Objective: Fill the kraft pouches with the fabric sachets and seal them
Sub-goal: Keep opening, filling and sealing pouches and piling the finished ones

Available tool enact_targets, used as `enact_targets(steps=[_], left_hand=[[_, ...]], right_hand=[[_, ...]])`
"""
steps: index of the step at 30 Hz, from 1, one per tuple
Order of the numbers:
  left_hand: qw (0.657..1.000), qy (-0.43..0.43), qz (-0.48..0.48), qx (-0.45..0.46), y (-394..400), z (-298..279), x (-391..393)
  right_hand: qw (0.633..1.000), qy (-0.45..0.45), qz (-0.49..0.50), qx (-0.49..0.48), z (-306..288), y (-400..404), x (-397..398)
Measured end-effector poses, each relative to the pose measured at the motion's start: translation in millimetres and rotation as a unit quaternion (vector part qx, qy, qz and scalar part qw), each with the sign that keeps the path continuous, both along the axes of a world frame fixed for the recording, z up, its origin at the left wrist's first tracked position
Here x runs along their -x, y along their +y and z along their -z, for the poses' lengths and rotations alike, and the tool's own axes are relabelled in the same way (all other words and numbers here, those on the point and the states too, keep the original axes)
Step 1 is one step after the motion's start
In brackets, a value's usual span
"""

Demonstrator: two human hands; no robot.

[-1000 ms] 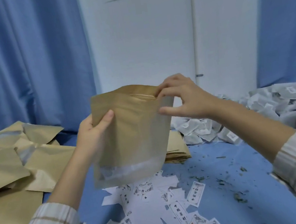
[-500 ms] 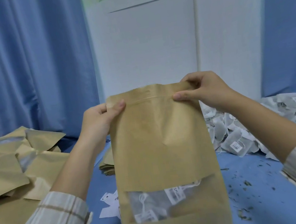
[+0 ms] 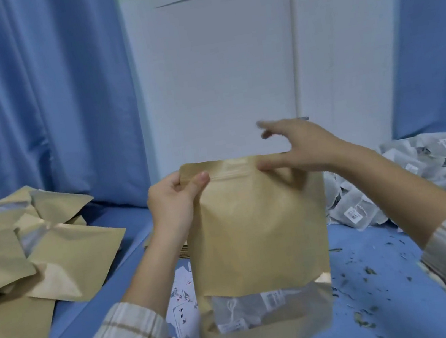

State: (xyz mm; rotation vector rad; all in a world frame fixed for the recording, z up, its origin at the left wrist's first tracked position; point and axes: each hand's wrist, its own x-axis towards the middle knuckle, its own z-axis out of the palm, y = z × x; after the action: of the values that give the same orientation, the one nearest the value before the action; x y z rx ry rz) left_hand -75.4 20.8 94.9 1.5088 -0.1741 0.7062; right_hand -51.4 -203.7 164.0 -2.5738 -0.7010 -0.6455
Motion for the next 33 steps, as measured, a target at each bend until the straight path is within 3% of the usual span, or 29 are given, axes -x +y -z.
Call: enact_targets(steps=[3, 6, 11, 14, 21, 24, 29, 33], left_hand=[[1.000, -0.014, 0.023, 0.000, -12, -4, 4], [0.999, -0.014, 0.041, 0.007, -15, -9, 7], [0.998, -0.001, 0.060, 0.035, -6, -6, 9], [0.999, -0.015, 0.020, 0.045, -6, -4, 5], [0.995, -0.060, -0.075, -0.007, -13, 3, -1], [0.993, -0.059, -0.104, -0.019, -15, 7, -4], [0.991, -0.043, -0.126, -0.021, -10, 15, -8], [0.999, -0.028, -0.027, -0.004, -7, 15, -7]], right_hand=[[0.996, 0.040, -0.077, 0.016, -11, 36, 8], [0.994, 0.046, -0.081, 0.064, -19, 56, 6], [0.995, 0.059, -0.075, 0.013, -19, 55, -1], [0.995, 0.058, -0.079, -0.021, -16, 59, -3], [0.994, 0.054, -0.088, 0.032, -24, 68, -2], [0.994, 0.028, -0.075, 0.076, -21, 74, -3], [0.986, 0.056, -0.057, 0.146, -23, 65, -4], [0.993, 0.022, -0.076, 0.085, -15, 58, -8]])
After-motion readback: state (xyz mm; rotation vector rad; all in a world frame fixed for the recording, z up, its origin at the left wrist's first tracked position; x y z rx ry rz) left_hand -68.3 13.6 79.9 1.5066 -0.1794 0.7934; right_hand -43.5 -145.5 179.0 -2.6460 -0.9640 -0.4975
